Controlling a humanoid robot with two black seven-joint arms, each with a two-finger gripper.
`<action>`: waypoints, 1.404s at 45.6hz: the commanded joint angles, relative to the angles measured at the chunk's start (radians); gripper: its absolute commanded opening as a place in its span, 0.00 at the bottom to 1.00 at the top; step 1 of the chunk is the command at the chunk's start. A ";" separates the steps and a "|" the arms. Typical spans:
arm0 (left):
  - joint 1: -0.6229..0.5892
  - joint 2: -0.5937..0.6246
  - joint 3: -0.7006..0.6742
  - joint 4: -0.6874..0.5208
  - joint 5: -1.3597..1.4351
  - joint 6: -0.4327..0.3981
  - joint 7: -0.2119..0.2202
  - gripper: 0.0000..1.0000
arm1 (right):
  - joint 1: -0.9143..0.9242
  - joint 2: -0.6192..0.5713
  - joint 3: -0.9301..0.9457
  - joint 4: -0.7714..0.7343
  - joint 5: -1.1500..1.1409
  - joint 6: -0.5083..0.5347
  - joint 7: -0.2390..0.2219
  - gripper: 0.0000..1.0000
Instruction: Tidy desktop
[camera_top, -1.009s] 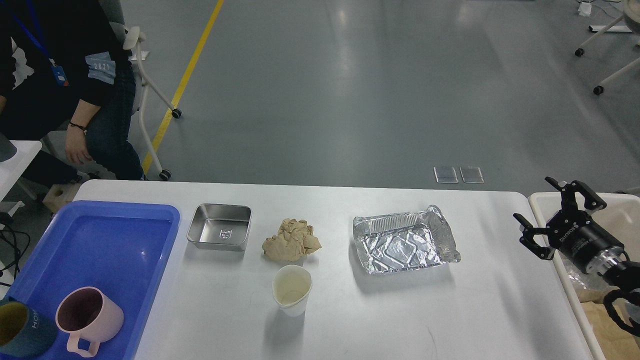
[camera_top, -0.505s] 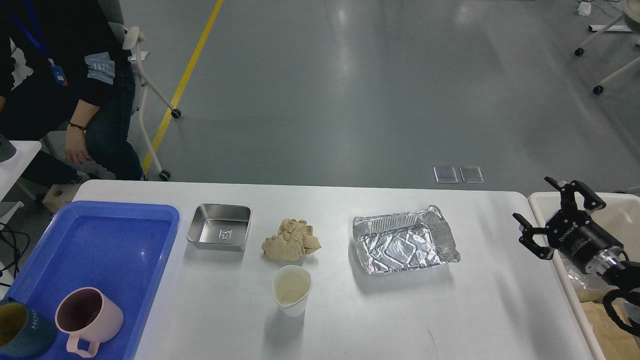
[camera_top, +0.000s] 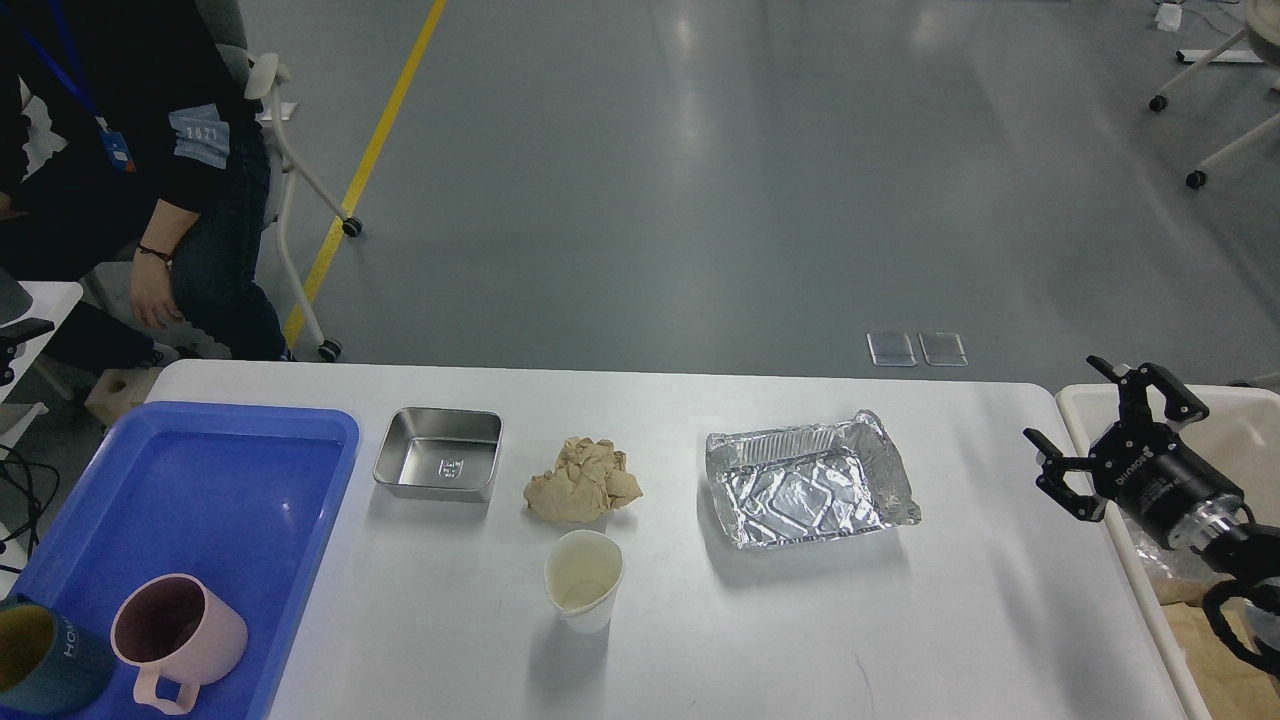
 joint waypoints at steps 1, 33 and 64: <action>0.020 -0.012 0.000 -0.005 0.000 -0.035 0.003 0.97 | 0.000 0.000 0.000 0.002 0.000 0.000 0.000 1.00; 0.102 0.387 0.432 -0.086 0.093 -0.148 -0.209 0.97 | 0.001 0.000 0.000 -0.002 0.000 0.000 0.000 1.00; 0.039 0.375 0.444 -0.183 0.256 -0.200 -0.151 0.97 | -0.003 0.000 0.000 -0.004 0.000 0.002 0.000 1.00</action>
